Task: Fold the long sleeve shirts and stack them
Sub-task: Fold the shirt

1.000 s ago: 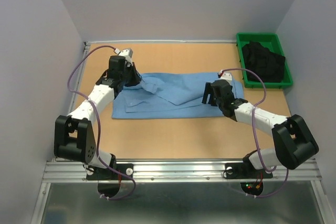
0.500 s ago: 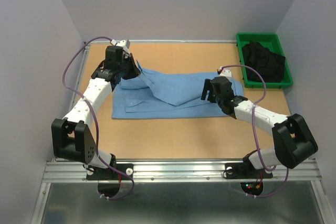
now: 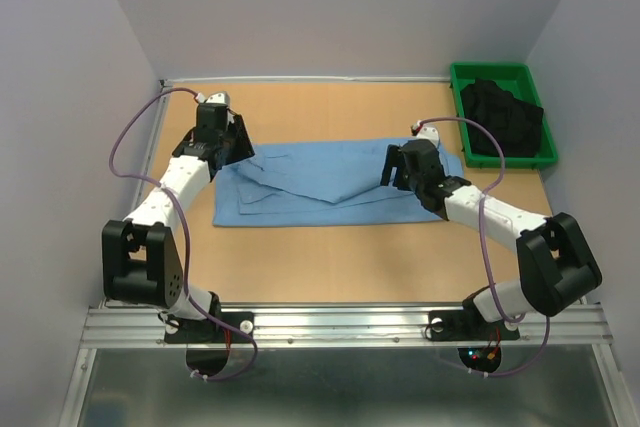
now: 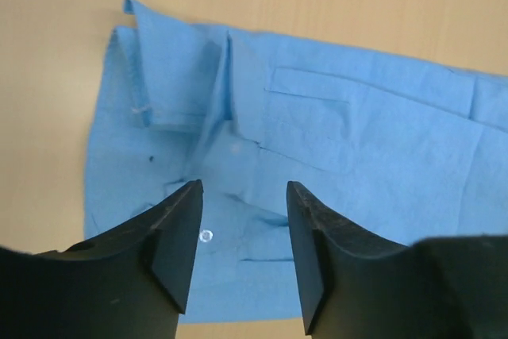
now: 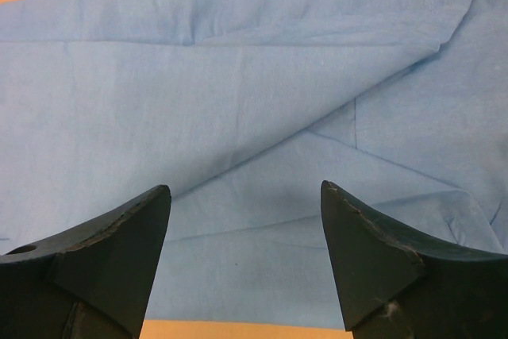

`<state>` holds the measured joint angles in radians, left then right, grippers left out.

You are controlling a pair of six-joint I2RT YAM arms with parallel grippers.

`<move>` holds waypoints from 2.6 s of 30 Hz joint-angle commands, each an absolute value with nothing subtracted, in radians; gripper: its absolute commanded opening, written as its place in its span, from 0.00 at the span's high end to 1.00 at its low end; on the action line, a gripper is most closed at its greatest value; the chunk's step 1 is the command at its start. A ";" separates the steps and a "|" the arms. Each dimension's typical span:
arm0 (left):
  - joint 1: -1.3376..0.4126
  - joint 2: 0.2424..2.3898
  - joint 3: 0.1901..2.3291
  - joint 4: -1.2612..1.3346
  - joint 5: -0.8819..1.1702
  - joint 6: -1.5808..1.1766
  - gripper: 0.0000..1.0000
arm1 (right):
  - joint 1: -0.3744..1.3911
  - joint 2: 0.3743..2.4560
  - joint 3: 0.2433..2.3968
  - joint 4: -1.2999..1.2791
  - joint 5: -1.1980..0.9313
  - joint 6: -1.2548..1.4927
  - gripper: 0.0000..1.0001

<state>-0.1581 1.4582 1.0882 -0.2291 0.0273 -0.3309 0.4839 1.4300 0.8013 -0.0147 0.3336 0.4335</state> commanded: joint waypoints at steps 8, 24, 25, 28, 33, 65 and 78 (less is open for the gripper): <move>-0.132 1.307 1.048 -0.086 0.084 -0.342 0.37 | 0.428 1.468 1.000 -0.029 0.008 0.495 0.19; -0.192 1.663 0.937 0.314 0.201 -0.546 0.57 | 0.538 1.876 1.058 0.597 -0.509 0.778 0.19; -0.189 1.686 0.930 0.319 0.199 -0.551 0.58 | 0.538 1.888 1.051 0.606 -0.509 0.781 0.19; -0.169 1.729 0.908 0.318 0.195 -0.569 0.58 | 0.522 1.913 0.993 0.627 -0.454 0.781 0.19; -0.138 1.758 0.887 0.321 0.201 -0.597 0.59 | 0.376 1.936 0.885 0.638 -0.465 0.764 0.19; -0.147 1.454 0.882 0.304 0.255 -0.543 0.43 | 0.184 1.865 0.926 0.572 -0.612 0.707 0.31; -0.147 1.286 0.793 0.219 0.219 -0.494 0.45 | 0.495 2.121 0.973 0.604 -0.681 0.707 0.49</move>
